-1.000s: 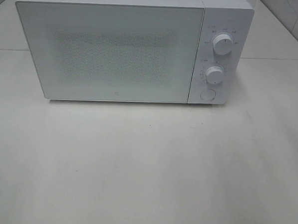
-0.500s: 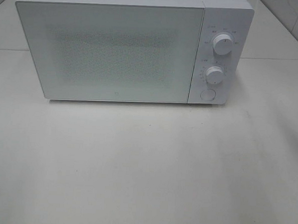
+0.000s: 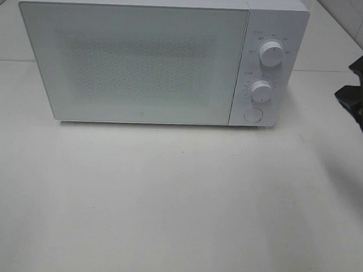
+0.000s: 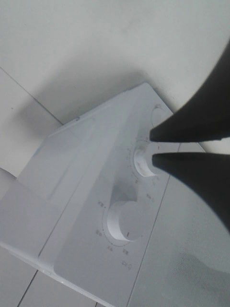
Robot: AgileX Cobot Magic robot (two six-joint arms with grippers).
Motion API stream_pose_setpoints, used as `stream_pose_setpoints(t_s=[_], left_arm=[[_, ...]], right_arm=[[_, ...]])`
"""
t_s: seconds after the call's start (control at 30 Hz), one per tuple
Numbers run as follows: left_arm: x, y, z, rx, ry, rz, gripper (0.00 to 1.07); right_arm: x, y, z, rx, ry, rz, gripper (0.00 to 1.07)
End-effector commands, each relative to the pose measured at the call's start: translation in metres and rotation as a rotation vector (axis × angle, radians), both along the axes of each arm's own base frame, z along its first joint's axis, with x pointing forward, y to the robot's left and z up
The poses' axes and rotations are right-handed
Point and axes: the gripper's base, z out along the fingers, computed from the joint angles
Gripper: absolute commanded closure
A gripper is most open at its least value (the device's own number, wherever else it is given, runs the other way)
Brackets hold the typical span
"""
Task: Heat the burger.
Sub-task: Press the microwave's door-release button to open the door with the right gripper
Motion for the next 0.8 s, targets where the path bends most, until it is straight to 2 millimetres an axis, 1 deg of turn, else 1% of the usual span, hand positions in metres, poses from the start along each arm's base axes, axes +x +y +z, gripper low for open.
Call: stream_pose_setpoints(t_s=[0.03, 0.1, 0.13, 0.2, 0.23, 0.27, 0.33, 0.37, 0.4, 0.47, 0.5, 0.53, 0.57, 0.6, 0.73, 0.8], left_arm=[[-0.002, -0.001, 0.001, -0.006, -0.031, 0.001, 0.07], [-0.002, -0.001, 0.001, -0.006, -0.031, 0.001, 0.07], [-0.002, -0.001, 0.001, -0.006, -0.031, 0.001, 0.07], [-0.002, -0.001, 0.001, -0.006, -0.031, 0.001, 0.07], [-0.002, -0.001, 0.001, -0.006, -0.031, 0.001, 0.07], [-0.002, -0.001, 0.001, -0.006, -0.031, 0.001, 0.07], [-0.002, -0.001, 0.001, -0.006, -0.031, 0.001, 0.07], [-0.002, -0.001, 0.001, -0.006, -0.031, 0.001, 0.07], [-0.002, -0.001, 0.001, -0.006, -0.031, 0.001, 0.07], [-0.002, -0.001, 0.001, -0.006, -0.031, 0.001, 0.07], [-0.002, -0.001, 0.001, -0.006, -0.031, 0.001, 0.07], [-0.002, -0.001, 0.001, -0.006, -0.031, 0.001, 0.07], [-0.002, -0.001, 0.001, -0.006, -0.031, 0.001, 0.07], [-0.002, -0.001, 0.001, -0.006, -0.031, 0.001, 0.07], [-0.002, -0.001, 0.001, -0.006, -0.031, 0.001, 0.07], [-0.002, -0.001, 0.001, -0.006, -0.031, 0.001, 0.07]], right_arm=[[0.004, 0.015, -0.01, 0.138, 0.032, -0.001, 1.07], [0.005, 0.018, -0.014, 0.166, 0.049, -0.002, 1.07], [0.006, 0.025, -0.021, 0.21, 0.082, -0.002, 1.07], [0.006, 0.027, -0.024, 0.23, 0.096, -0.007, 1.07], [0.006, 0.032, -0.031, 0.278, 0.123, -0.018, 1.07], [0.006, 0.032, -0.031, 0.278, 0.123, -0.018, 1.07], [0.007, 0.04, -0.037, 0.365, 0.145, -0.023, 1.07], [0.007, 0.04, -0.037, 0.365, 0.145, -0.023, 1.07], [0.007, 0.044, -0.041, 0.435, 0.16, -0.03, 1.07], [0.007, 0.045, -0.044, 0.47, 0.175, -0.038, 1.07], [0.007, 0.048, -0.049, 0.548, 0.212, -0.058, 1.07], [0.007, 0.049, -0.052, 0.587, 0.232, -0.07, 1.07], [0.007, 0.049, -0.052, 0.587, 0.232, -0.07, 1.07], [0.008, 0.049, -0.057, 0.654, 0.269, -0.101, 1.07], [0.009, 0.049, -0.061, 0.734, 0.295, -0.137, 1.07], [0.009, 0.048, -0.061, 0.74, 0.295, -0.146, 1.07]])
